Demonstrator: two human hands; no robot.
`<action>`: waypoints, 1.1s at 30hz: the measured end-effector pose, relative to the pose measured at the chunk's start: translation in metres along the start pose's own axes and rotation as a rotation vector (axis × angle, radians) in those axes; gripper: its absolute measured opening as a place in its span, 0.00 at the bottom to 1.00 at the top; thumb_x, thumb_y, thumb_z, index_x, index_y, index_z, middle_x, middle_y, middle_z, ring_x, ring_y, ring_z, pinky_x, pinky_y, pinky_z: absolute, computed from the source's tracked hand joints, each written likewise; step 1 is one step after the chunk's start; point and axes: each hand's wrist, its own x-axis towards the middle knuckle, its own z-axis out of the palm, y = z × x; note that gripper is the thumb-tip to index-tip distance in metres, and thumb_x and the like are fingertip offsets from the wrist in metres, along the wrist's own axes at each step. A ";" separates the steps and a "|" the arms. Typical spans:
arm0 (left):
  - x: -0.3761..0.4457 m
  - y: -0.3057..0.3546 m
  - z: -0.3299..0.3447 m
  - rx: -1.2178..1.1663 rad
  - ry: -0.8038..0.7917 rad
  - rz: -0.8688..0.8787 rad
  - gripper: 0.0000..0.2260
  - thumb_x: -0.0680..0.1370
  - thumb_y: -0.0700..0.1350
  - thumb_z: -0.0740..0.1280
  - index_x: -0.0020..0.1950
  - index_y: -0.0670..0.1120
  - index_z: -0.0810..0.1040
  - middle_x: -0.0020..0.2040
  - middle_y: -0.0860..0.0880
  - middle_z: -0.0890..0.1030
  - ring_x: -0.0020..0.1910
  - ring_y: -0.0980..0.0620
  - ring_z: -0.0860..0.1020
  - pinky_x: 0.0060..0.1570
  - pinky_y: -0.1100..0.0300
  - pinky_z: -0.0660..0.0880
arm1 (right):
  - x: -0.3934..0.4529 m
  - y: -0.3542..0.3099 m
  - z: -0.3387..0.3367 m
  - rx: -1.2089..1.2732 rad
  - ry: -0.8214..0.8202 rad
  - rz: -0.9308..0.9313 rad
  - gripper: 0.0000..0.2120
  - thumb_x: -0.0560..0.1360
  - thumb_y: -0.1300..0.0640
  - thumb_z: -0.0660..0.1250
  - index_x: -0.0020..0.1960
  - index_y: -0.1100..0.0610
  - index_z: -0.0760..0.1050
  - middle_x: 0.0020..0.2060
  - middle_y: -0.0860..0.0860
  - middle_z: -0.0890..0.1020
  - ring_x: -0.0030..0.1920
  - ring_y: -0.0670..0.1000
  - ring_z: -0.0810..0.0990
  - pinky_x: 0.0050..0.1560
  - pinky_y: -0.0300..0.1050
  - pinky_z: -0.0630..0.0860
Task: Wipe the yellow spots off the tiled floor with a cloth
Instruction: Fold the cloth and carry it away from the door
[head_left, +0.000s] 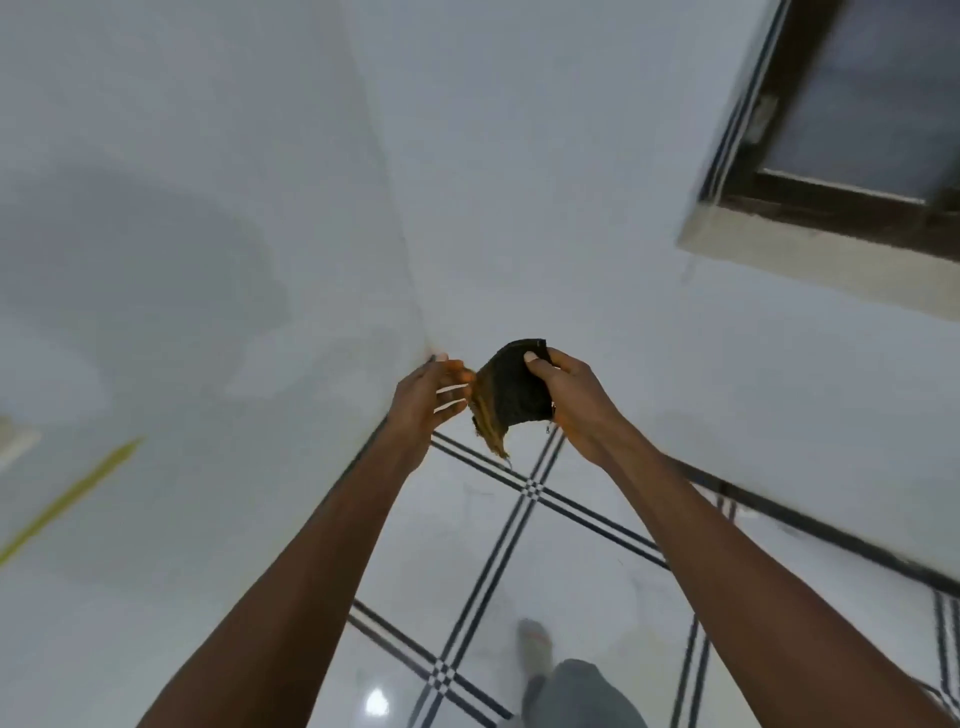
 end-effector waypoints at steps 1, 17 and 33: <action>0.000 0.010 -0.032 -0.021 0.061 0.008 0.15 0.85 0.52 0.64 0.61 0.43 0.82 0.54 0.44 0.86 0.53 0.46 0.85 0.51 0.56 0.81 | 0.014 -0.004 0.034 0.004 -0.071 0.007 0.15 0.84 0.54 0.65 0.69 0.56 0.78 0.61 0.54 0.85 0.61 0.53 0.84 0.60 0.49 0.82; -0.057 0.064 -0.398 -0.401 0.724 0.114 0.15 0.87 0.50 0.59 0.64 0.42 0.79 0.59 0.43 0.85 0.59 0.44 0.84 0.54 0.55 0.81 | 0.086 -0.008 0.466 -0.268 -0.720 0.057 0.17 0.86 0.53 0.60 0.73 0.55 0.72 0.65 0.54 0.80 0.63 0.54 0.80 0.61 0.50 0.82; -0.107 0.068 -0.638 -0.532 0.889 0.212 0.13 0.85 0.46 0.64 0.64 0.39 0.80 0.54 0.43 0.85 0.53 0.46 0.84 0.55 0.55 0.82 | 0.071 0.057 0.745 -0.239 -0.753 0.224 0.19 0.86 0.54 0.61 0.76 0.56 0.70 0.68 0.58 0.79 0.64 0.58 0.80 0.66 0.58 0.80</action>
